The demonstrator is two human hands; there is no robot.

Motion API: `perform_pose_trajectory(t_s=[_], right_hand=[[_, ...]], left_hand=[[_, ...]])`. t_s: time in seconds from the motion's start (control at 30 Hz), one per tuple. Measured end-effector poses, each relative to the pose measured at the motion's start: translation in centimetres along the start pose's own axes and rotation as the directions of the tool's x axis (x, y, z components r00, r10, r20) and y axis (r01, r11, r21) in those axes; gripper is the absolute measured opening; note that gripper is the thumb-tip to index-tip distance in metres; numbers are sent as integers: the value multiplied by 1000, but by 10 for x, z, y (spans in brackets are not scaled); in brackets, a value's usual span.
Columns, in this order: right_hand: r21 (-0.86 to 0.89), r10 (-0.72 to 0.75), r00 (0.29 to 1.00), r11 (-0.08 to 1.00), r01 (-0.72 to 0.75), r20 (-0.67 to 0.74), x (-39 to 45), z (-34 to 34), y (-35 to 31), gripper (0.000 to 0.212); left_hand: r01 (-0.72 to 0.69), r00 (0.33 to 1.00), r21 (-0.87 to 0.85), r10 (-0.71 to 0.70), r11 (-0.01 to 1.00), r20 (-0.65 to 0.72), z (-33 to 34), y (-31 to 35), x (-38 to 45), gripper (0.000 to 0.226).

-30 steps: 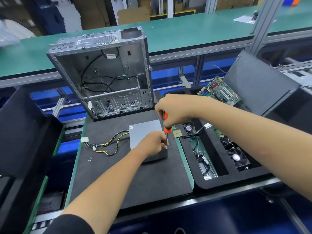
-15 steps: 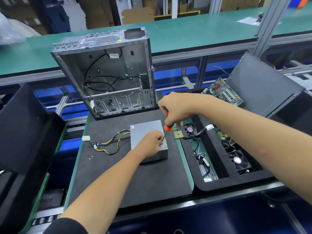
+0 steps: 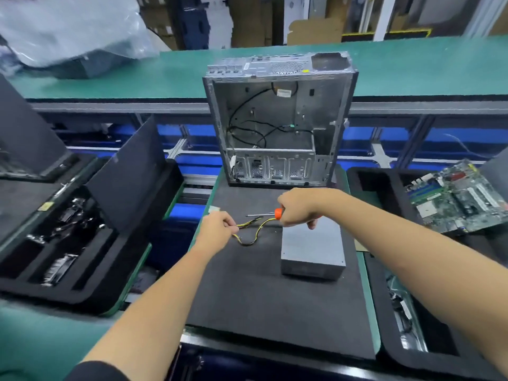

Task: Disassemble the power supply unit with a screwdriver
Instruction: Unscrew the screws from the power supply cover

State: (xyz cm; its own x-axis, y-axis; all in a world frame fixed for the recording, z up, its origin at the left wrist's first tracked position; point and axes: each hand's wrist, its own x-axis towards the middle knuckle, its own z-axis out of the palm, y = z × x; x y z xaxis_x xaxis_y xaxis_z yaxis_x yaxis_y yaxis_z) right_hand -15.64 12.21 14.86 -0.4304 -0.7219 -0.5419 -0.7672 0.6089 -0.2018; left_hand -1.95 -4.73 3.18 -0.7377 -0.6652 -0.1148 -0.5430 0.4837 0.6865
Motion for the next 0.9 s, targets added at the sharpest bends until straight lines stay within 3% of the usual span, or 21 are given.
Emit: perform_pose_trajectory(t_s=[0.17, 0.33, 0.43, 0.67, 0.9], right_hand=[[42, -69, 997, 997, 70, -16, 42, 3, -36, 32], [76, -68, 998, 995, 69, -17, 72, 13, -58, 31], [75, -77, 997, 994, 78, -18, 85, 19, -64, 27], [35, -95, 995, 995, 95, -1, 104, 26, -64, 21], [72, -101, 995, 992, 102, -14, 111, 23, -60, 25]], left_hand=[[121, 992, 82, -117, 989, -49, -17, -57, 2, 18], [131, 991, 161, -126, 978, -37, -14, -86, 13, 16], [153, 988, 166, -148, 974, -43, -5, -92, 19, 22], [175, 981, 157, -159, 972, -111, 11, -95, 24, 14], [214, 976, 115, -207, 970, -65, 10, -96, 28, 11]])
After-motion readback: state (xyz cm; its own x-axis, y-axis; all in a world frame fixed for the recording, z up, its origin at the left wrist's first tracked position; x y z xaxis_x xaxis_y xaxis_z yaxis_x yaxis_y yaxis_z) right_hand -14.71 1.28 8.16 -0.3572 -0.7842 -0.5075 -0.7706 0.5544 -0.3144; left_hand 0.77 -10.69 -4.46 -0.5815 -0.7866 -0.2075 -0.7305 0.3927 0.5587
